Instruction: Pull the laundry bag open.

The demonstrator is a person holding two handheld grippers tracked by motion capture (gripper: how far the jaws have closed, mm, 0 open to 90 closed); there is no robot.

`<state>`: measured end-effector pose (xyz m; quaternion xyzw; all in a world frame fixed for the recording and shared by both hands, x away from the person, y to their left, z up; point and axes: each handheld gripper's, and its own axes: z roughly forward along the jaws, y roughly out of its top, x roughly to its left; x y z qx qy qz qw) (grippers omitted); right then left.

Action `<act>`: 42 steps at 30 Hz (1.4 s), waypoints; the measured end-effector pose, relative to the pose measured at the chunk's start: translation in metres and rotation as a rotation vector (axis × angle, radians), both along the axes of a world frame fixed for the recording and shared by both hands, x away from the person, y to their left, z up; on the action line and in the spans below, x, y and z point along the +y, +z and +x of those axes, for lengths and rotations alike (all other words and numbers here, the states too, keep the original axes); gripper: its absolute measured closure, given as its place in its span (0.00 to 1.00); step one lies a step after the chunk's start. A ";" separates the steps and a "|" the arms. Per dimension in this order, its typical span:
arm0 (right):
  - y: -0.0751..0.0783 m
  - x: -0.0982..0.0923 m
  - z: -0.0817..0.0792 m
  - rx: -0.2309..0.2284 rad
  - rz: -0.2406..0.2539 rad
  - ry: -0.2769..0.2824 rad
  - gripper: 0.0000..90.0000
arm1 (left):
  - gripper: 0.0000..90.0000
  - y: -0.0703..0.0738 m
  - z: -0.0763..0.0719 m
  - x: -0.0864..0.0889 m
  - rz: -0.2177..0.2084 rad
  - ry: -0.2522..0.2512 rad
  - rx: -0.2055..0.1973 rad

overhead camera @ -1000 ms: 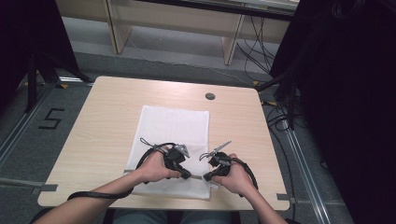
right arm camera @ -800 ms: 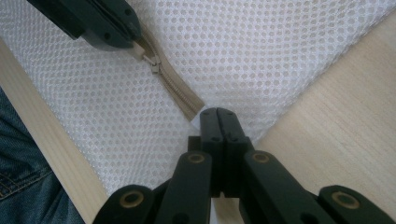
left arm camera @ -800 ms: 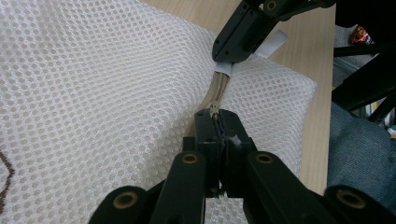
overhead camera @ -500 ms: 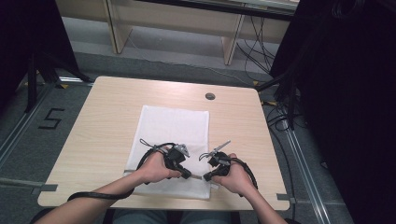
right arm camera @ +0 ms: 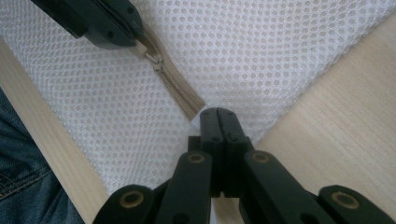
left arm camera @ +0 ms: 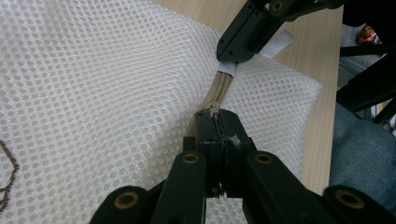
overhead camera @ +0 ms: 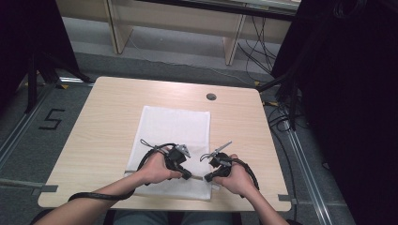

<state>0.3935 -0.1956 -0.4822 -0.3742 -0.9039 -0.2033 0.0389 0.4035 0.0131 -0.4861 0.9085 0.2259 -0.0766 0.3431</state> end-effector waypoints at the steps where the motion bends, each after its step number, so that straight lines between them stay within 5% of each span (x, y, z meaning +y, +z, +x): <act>1: 0.000 0.000 0.001 -0.009 0.002 0.006 1.00 | 0.98 0.001 0.001 0.001 0.005 -0.003 0.002; 6: -0.001 0.000 0.001 -0.013 0.007 0.012 1.00 | 0.98 0.001 0.003 0.003 -0.021 0.015 0.039; 10: -0.001 0.001 0.001 -0.022 -0.005 0.018 1.00 | 0.98 0.001 0.006 0.005 -0.070 0.085 0.122; 18: 0.004 0.007 -0.005 -0.065 -0.030 0.053 1.00 | 0.97 0.001 0.010 0.000 -0.043 0.129 0.185; 23: 0.008 0.010 -0.003 -0.079 0.052 0.034 1.00 | 0.97 0.000 0.009 -0.006 -0.046 0.131 0.187; 30: 0.001 0.011 -0.001 -0.060 0.033 0.032 1.00 | 0.97 0.000 0.010 -0.007 -0.019 0.112 0.184; 35: -0.001 0.015 -0.003 -0.034 0.013 0.012 1.00 | 0.97 -0.002 0.008 -0.009 -0.034 0.144 0.202; 38: -0.001 0.018 -0.003 -0.066 -0.025 0.034 1.00 | 0.97 -0.001 0.008 -0.007 -0.034 0.167 0.223; 42: 0.001 0.024 -0.005 -0.082 -0.062 0.047 1.00 | 0.98 0.001 0.008 -0.007 -0.008 0.140 0.196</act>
